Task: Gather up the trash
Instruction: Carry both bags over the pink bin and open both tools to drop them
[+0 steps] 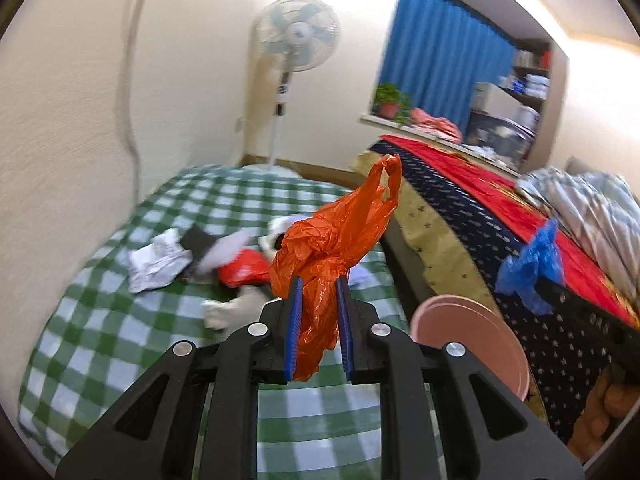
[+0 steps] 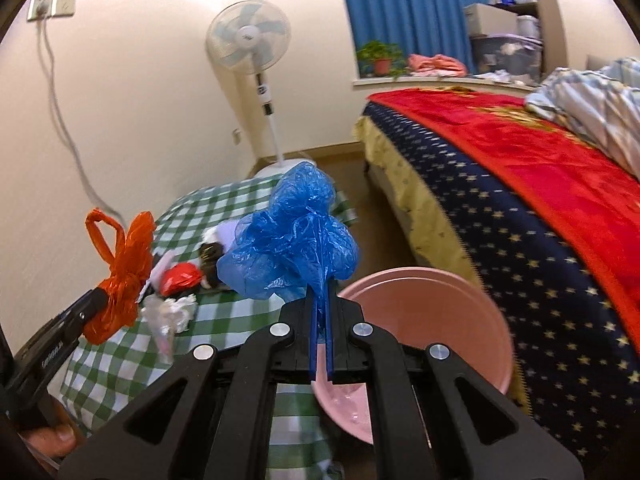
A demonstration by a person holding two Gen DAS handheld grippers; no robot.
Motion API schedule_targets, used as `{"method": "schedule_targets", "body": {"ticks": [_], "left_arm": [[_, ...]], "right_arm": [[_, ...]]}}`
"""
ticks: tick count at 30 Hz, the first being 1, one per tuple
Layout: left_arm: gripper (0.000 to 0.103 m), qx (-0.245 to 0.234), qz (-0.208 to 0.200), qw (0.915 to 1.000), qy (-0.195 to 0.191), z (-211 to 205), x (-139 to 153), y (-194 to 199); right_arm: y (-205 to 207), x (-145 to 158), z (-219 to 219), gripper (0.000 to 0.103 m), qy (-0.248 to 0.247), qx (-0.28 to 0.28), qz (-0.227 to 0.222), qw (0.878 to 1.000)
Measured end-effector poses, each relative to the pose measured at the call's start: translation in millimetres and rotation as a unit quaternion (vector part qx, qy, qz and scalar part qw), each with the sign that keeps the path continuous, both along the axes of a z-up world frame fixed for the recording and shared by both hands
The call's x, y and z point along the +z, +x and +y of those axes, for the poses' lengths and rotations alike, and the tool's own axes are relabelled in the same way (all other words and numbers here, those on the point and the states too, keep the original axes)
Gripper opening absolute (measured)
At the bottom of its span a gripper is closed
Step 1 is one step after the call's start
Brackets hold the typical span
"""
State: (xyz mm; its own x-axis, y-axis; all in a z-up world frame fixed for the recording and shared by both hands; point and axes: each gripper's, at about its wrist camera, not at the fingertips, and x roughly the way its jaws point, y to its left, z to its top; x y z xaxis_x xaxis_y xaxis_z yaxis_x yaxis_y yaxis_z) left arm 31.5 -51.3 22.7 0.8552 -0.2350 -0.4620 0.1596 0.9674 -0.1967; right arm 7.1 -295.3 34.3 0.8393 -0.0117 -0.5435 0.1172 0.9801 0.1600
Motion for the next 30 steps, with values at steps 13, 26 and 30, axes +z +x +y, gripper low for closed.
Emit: {"method": "schedule_targets", "body": {"ticks": [13, 26, 30], "left_arm": [[0.017, -0.118, 0.011, 0.9923, -0.035, -79, -24, 26], [0.017, -0.186, 0.049, 0.9808, -0.03, -130, -58, 46], [0.034, -0.196, 0.063, 0.9777, -0.04, -133, -65, 52]], "right_arm": [[-6, -14, -36, 0.003, -0.032, -0.117, -0.01, 0.993], [0, -42, -66, 0.004, -0.026, -0.165, 0.026, 0.986], [1, -43, -67, 0.013, -0.032, -0.178, 0.028, 0.983]]}}
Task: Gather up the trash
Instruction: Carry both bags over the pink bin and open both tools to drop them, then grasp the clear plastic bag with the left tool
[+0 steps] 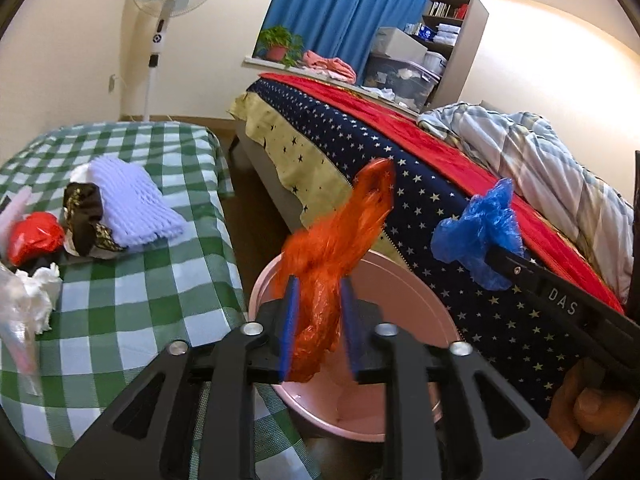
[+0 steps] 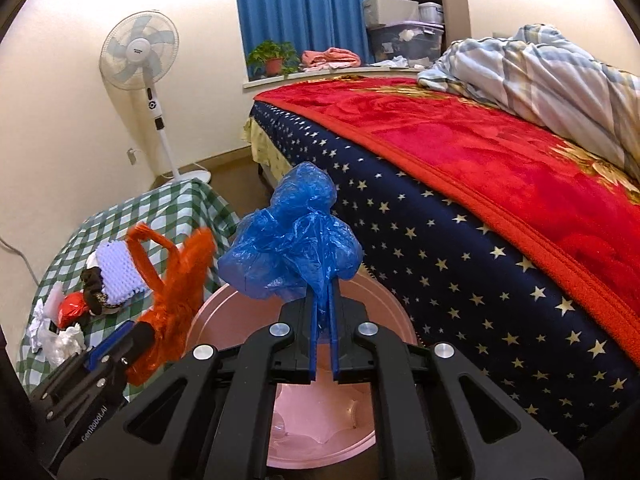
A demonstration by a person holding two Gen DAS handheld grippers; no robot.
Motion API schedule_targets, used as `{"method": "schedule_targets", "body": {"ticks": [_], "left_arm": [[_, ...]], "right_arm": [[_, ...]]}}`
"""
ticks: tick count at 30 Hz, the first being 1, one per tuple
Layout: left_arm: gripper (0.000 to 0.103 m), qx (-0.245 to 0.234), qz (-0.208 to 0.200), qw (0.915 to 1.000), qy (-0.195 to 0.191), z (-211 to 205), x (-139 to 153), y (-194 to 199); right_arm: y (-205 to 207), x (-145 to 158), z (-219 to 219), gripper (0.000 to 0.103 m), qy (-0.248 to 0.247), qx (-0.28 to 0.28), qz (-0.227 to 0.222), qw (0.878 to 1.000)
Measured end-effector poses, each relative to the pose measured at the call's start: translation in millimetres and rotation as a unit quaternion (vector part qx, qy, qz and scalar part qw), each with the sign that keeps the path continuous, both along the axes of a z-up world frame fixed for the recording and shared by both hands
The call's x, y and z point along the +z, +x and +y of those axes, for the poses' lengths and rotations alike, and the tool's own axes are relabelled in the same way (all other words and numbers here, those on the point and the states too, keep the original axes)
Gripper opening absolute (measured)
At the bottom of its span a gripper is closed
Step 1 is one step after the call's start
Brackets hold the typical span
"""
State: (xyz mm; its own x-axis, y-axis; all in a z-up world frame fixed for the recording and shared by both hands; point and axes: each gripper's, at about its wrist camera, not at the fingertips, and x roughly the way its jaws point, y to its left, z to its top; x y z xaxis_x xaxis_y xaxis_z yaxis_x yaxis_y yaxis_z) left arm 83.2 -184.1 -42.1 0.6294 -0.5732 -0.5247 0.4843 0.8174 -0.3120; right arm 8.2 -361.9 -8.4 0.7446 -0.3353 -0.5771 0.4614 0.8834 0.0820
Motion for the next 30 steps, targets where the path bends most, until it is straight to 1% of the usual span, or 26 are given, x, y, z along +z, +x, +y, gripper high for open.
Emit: {"method": "schedule_targets", "body": {"ticks": [1, 2, 3, 4, 5, 15, 21, 24, 26, 27, 30], "left_arm": [[0.038, 0.003, 0.0, 1.0, -0.003, 1, 0, 0], [0.038, 0.006, 0.003, 1.0, -0.007, 3, -2, 1], [0.038, 0.009, 0.006, 0.9999, -0.009, 5, -3, 1], [0.038, 0.013, 0.009, 0.9998, -0.01, 7, -3, 2], [0.038, 0.016, 0.009, 0.9998, -0.01, 9, -3, 2], [0.038, 0.04, 0.005, 0.9991, -0.009, 26, 2, -1], [0.038, 0.065, -0.005, 0.9978, -0.007, 49, 8, -5], [0.039, 0.086, -0.01, 0.9963, -0.001, 65, 11, -7], [0.041, 0.106, -0.016, 0.9942, 0.007, 77, 12, -8], [0.043, 0.117, -0.019, 0.9929, 0.012, 83, 13, -9], [0.051, 0.163, -0.034, 0.9854, 0.035, 102, 15, -12]], "right_arm": [[0, 0, 0, 0.017, -0.002, -0.002, 0.0, 1.0], [0, 1, 1, 0.031, -0.002, -0.003, -0.001, 1.0], [-1, 1, 0, 0.047, -0.002, -0.005, -0.001, 1.0], [-1, 1, 1, 0.051, -0.003, -0.009, -0.002, 1.0], [-1, 1, 1, 0.053, -0.002, -0.01, -0.003, 1.0], [-4, 4, 7, 0.053, -0.001, 0.004, -0.012, 1.0], [-1, 8, 22, 0.053, 0.001, 0.028, -0.024, 0.999], [1, 10, 33, 0.053, 0.001, 0.043, -0.03, 0.999], [4, 12, 41, 0.053, 0.007, 0.054, -0.035, 0.998], [5, 12, 44, 0.053, 0.01, 0.058, -0.037, 0.998], [9, 14, 58, 0.053, 0.022, 0.079, -0.046, 0.996]]}}
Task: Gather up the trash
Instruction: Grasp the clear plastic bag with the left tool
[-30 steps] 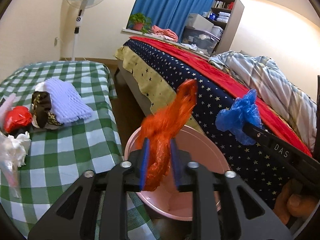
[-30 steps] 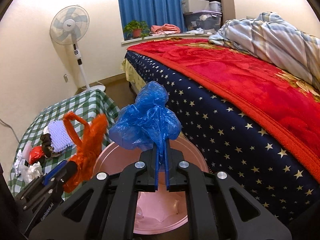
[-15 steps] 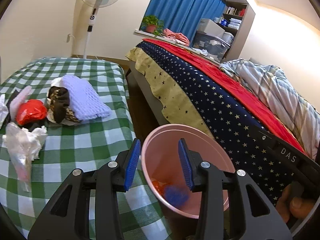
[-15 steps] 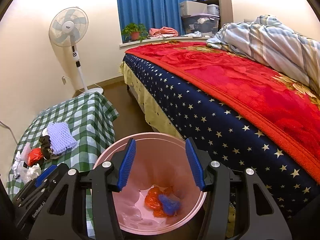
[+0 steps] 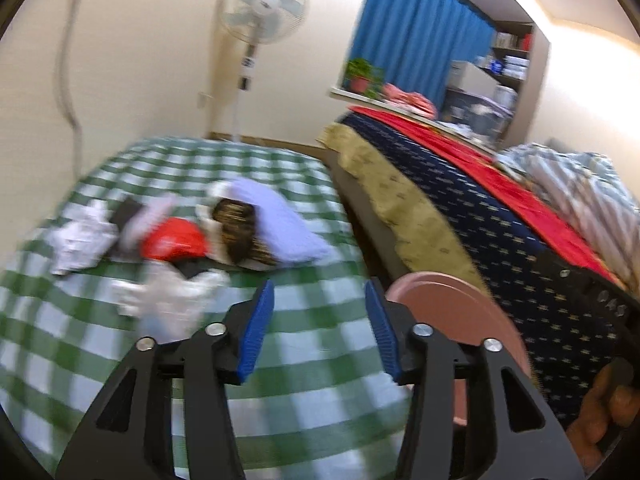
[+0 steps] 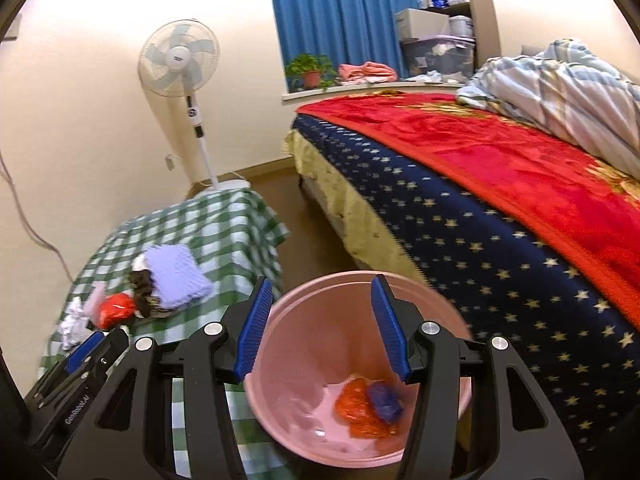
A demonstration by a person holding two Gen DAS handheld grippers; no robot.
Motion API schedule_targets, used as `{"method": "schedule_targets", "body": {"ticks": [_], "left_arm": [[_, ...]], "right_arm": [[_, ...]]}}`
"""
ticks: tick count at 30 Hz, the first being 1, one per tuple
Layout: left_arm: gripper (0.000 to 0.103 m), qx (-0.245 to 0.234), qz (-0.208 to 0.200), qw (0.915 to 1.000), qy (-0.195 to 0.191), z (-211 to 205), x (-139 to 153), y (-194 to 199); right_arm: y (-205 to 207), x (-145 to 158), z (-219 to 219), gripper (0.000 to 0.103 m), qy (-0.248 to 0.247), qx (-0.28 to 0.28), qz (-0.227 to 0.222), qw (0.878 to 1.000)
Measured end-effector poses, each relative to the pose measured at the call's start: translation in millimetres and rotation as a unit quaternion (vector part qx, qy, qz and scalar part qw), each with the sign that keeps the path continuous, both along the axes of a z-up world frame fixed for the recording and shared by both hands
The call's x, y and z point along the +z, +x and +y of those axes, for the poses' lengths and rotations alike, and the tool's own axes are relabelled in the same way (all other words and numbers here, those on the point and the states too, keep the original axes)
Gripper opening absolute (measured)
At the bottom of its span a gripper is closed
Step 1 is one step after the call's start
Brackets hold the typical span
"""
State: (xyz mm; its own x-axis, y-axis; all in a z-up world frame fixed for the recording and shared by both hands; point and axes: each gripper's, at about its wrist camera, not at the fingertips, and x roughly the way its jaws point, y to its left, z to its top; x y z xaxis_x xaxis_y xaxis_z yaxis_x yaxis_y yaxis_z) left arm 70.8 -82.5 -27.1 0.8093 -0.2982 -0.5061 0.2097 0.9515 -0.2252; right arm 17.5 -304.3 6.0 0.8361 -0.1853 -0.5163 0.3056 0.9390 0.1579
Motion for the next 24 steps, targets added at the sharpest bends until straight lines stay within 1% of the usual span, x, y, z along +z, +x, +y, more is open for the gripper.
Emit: {"method": "schedule_targets", "body": {"ticks": [1, 3, 6, 8, 11, 14, 17, 21, 24], "left_arm": [[0.053, 0.02, -0.003, 0.9998, 0.005, 10, 1, -1], [0.054, 0.042, -0.002, 0.9991, 0.003, 23, 1, -1], [0.054, 0.069, -0.001, 0.9975, 0.016, 37, 1, 0], [0.054, 0.089, 0.008, 0.9956, 0.026, 48, -3, 3], [0.054, 0.106, 0.025, 0.9938, 0.024, 60, -11, 7], [0.054, 0.114, 0.035, 0.9926, 0.021, 67, -18, 13], [0.054, 0.111, 0.039, 0.993, 0.014, 69, -23, 17], [0.054, 0.108, 0.039, 0.9931, 0.022, 67, -26, 24], [0.053, 0.111, 0.048, 0.9925, 0.018, 68, -30, 31]], "right_arm": [[3, 0, 7, 0.053, 0.005, 0.013, -0.003, 1.0], [5, 0, 14, 0.055, 0.012, 0.026, -0.007, 1.0], [14, -4, 29, 0.057, 0.028, 0.052, -0.008, 0.998], [18, -7, 37, 0.057, 0.034, 0.068, -0.008, 0.997], [28, -14, 49, 0.058, 0.041, 0.099, -0.003, 0.994], [37, -20, 55, 0.058, 0.057, 0.117, 0.003, 0.991], [47, -27, 61, 0.058, 0.072, 0.139, 0.01, 0.988], [59, -36, 67, 0.056, 0.088, 0.159, 0.018, 0.983], [65, -39, 69, 0.055, 0.095, 0.168, 0.02, 0.981]]}}
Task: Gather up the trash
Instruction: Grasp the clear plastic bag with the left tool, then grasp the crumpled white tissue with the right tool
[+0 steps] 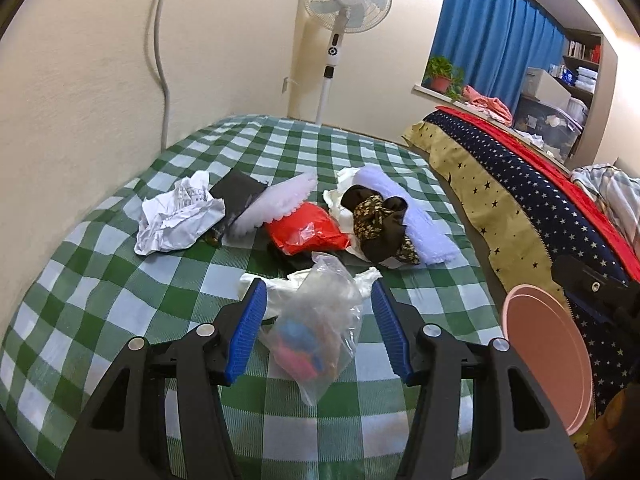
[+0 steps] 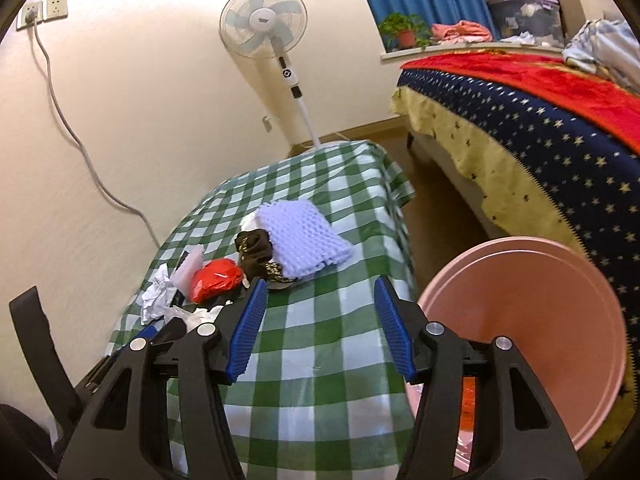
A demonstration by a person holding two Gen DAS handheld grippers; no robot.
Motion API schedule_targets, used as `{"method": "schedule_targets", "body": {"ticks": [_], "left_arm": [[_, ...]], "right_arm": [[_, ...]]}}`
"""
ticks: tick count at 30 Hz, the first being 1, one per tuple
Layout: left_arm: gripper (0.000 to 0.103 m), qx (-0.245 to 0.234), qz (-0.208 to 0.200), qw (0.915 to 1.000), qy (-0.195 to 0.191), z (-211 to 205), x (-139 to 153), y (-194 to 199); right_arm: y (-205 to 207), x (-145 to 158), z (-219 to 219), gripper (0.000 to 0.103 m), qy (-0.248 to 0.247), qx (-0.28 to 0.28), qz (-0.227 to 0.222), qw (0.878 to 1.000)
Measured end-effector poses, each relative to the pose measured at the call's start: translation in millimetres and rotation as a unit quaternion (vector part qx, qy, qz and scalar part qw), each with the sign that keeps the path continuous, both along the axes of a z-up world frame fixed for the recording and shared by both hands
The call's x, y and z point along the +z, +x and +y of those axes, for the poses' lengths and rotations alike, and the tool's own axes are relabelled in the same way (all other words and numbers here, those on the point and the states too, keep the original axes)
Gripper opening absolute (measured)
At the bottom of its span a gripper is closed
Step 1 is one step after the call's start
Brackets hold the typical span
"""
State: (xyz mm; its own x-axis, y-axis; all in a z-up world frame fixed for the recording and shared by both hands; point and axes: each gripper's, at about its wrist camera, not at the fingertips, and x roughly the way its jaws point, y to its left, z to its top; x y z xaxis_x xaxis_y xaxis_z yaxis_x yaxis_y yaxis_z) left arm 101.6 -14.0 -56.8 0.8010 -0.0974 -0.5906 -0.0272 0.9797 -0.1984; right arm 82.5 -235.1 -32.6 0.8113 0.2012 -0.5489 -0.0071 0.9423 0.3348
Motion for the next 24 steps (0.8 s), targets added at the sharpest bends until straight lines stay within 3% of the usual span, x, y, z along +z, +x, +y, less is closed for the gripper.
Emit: {"method": "schedule_targets", "body": {"ticks": [7, 14, 24], "left_arm": [[0.023, -0.001, 0.017, 0.9998, -0.011, 6, -5, 5], [0.02, 0.047, 0.01, 0.9984, -0.03, 27, 2, -8], [0.02, 0.087, 0.006, 0.9961, 0.006, 51, 4, -10]], "right_arm": [[17, -10, 19, 0.055, 0.017, 0.034, 0.011, 0.999], [34, -26, 50, 0.055, 0.033, 0.078, 0.033, 0.996], [53, -46, 84, 0.055, 0.037, 0.109, 0.058, 0.992]]}}
